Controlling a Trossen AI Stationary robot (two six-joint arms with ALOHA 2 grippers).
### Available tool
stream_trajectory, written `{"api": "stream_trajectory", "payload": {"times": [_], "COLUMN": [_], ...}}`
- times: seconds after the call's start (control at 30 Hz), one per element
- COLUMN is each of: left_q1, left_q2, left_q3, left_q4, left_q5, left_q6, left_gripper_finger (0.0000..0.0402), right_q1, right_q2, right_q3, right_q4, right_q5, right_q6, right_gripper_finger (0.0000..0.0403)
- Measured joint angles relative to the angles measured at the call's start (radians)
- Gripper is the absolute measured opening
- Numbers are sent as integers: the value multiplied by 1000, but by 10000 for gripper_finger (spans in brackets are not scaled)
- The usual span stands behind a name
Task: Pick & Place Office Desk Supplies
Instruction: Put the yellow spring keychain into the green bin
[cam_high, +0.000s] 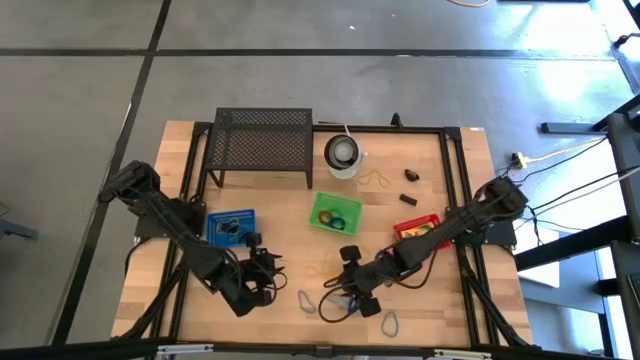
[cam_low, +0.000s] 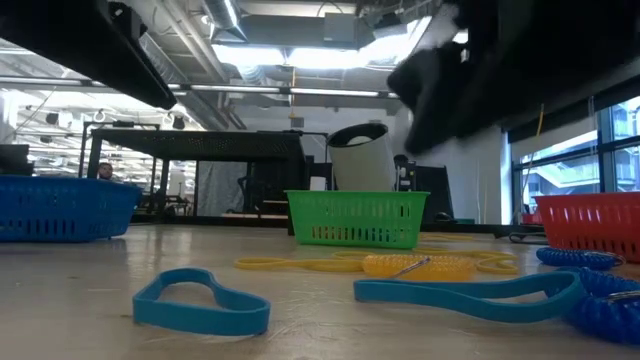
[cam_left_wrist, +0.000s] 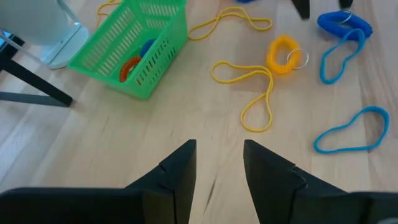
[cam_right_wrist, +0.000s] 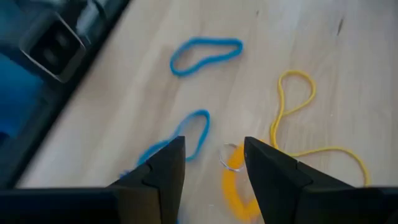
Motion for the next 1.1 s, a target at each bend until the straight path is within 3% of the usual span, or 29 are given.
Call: {"api": "stream_trajectory", "payload": {"times": [0.43, 0.73, 0.9, 1.1], "left_q1": [4, 4, 4, 3], "left_q2": [0, 0, 0, 0], "left_q3": [0, 0, 0, 0], "left_q4": [11, 12, 13, 13], "left_q5": [6, 8, 8, 8], "left_q6": [0, 0, 0, 0], "left_gripper_finger": [126, 125, 124, 123], "right_q1": [-27, -41, -44, -44], "right_q2": [142, 156, 156, 156], "right_q3": [3, 5, 6, 6], "right_q4": [-6, -17, -38, -60], "right_q5": [130, 119, 90, 98], "right_q6": [-60, 99, 192, 237], "right_gripper_finger": [167, 164, 138, 76]}}
